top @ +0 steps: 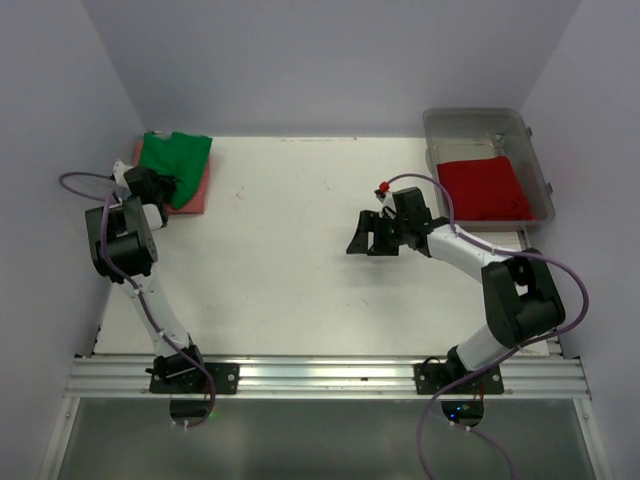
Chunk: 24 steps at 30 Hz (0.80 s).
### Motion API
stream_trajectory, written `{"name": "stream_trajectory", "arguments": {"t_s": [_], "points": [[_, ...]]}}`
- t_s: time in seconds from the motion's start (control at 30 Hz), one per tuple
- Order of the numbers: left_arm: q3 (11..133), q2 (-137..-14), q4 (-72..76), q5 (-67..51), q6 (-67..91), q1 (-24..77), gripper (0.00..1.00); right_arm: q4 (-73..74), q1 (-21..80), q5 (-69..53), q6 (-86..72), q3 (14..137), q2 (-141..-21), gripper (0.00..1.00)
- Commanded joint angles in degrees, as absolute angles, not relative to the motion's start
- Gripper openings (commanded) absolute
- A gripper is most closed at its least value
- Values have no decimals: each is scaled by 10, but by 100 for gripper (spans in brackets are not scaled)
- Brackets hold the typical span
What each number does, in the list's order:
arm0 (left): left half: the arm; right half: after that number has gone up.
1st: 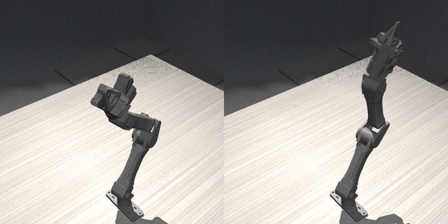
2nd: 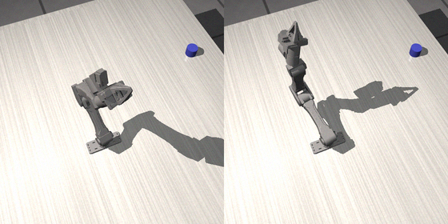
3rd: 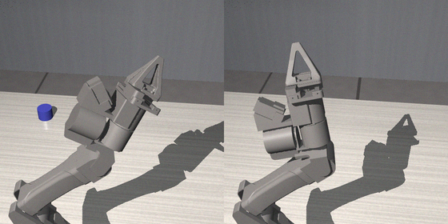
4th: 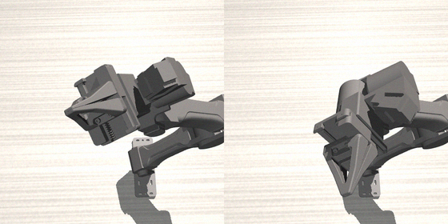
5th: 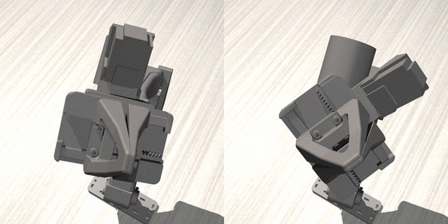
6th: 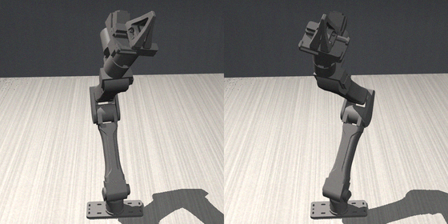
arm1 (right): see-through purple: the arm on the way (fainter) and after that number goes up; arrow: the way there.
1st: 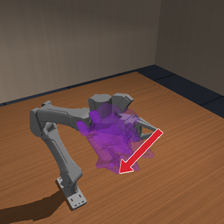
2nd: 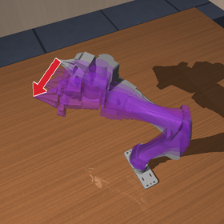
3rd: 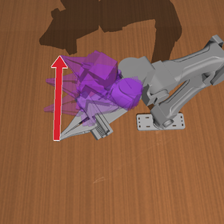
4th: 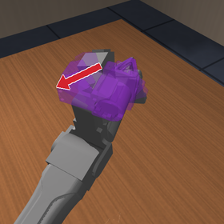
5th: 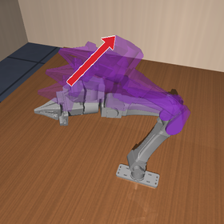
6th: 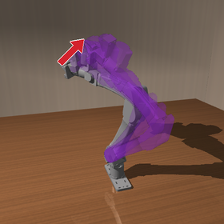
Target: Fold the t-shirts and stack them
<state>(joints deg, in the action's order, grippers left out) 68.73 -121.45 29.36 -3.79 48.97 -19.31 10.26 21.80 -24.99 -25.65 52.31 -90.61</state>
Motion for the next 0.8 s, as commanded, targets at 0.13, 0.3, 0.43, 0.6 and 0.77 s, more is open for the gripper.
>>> {"name": "stream_trajectory", "arguments": {"t_s": [0.13, 0.3, 0.43, 0.6, 0.77], "points": [[631, -1178, 306, 74, 552, -197, 0, 115, 220, -238, -239, 497, -876, 75], [642, -1148, 265, 58, 575, -197, 4, 95, 221, -246, -246, 489, -883, 76], [625, -1082, 202, 55, 622, -196, 66, 77, 220, -250, -246, 484, -893, 77], [597, -939, 13, 76, 692, -176, 93, 68, 220, -258, -255, 494, -911, 78], [471, -767, 60, 83, 706, -131, 93, 63, 220, -268, -258, 496, -909, 78]]}}
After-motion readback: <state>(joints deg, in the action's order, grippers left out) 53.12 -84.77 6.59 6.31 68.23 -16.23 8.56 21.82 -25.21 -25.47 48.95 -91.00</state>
